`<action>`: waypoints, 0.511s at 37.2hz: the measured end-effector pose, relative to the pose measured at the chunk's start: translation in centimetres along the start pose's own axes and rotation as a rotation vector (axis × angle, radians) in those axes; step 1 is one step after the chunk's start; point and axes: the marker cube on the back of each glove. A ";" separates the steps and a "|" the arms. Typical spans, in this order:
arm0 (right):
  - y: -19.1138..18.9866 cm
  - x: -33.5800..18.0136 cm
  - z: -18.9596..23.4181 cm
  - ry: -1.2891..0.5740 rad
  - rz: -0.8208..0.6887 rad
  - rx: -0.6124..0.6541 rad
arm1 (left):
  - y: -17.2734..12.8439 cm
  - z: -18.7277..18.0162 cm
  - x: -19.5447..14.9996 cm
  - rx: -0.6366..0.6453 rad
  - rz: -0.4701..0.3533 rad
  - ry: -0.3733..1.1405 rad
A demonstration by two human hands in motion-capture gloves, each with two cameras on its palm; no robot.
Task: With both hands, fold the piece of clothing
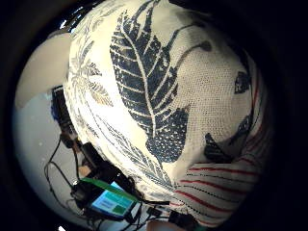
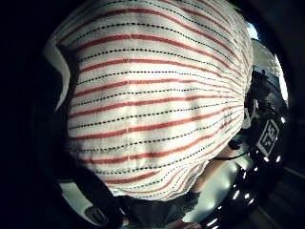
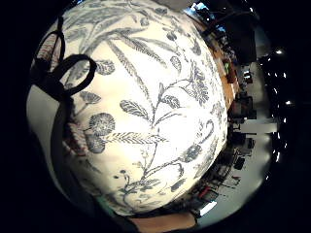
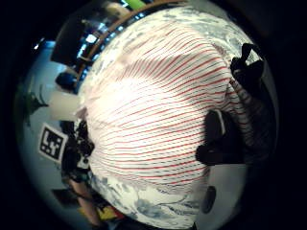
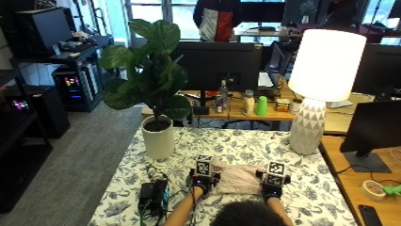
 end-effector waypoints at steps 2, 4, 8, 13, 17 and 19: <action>-0.5 -0.3 0.3 0.017 -0.014 0.018 | -0.1 -0.3 -0.4 0.034 -0.069 -0.028; -1.1 -0.5 0.6 0.033 -0.032 0.010 | -0.1 -0.6 -1.0 0.051 -0.163 -0.068; 0.8 0.1 -2.5 0.119 -0.026 -0.072 | 0.2 -1.6 -1.5 0.068 -0.234 -0.143; 4.1 -0.7 -7.9 0.075 -0.062 -0.064 | 1.1 -3.1 -1.5 0.097 -0.231 -0.249; 3.3 -0.7 -8.4 0.076 -0.103 -0.035 | 3.2 -4.0 -2.1 0.042 -0.248 -0.317; 3.2 -0.9 -8.9 0.029 -0.148 -0.054 | 4.7 -4.9 -2.5 0.049 -0.238 -0.339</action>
